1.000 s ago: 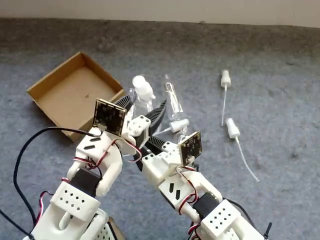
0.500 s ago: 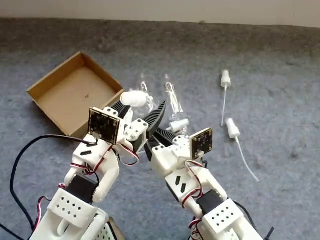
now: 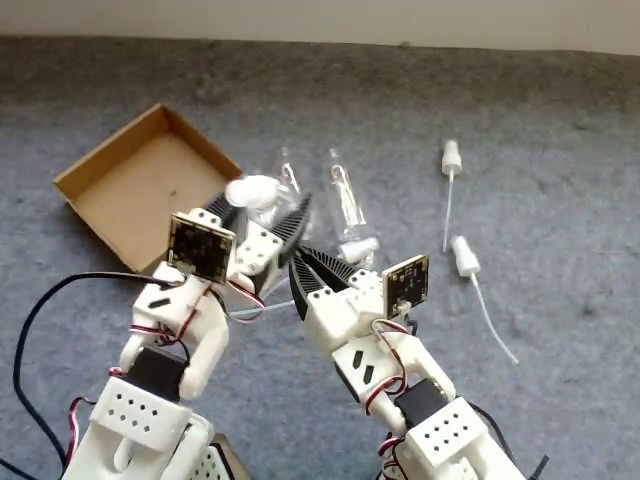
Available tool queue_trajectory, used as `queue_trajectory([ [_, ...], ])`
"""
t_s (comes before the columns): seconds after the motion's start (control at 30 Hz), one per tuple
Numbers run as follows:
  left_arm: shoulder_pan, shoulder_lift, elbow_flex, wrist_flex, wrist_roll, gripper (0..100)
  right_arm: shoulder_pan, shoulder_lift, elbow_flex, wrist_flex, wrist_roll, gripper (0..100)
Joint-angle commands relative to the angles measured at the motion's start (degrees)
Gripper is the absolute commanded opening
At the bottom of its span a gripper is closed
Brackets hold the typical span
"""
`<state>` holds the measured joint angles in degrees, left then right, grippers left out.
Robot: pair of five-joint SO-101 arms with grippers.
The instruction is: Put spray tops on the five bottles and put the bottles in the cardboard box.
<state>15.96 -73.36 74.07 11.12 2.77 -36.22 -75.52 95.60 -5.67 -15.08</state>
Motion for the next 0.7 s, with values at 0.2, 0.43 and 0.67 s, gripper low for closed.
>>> queue_trajectory([
  [0.2, -14.46, 19.82, -16.48, -1.14, -1.41, 8, 1.10, -0.57, 7.34, -0.13, 0.53, 1.5],
  [0.43, -22.64, 37.05, -27.21, -1.41, -1.32, 8, 1.10, -0.57, 7.34, 2.51, 0.53, 1.5],
  [0.67, -28.35, 50.95, -32.75, -13.36, -1.41, 8, 1.36, -0.57, 7.34, 2.77, 0.62, 1.5],
])
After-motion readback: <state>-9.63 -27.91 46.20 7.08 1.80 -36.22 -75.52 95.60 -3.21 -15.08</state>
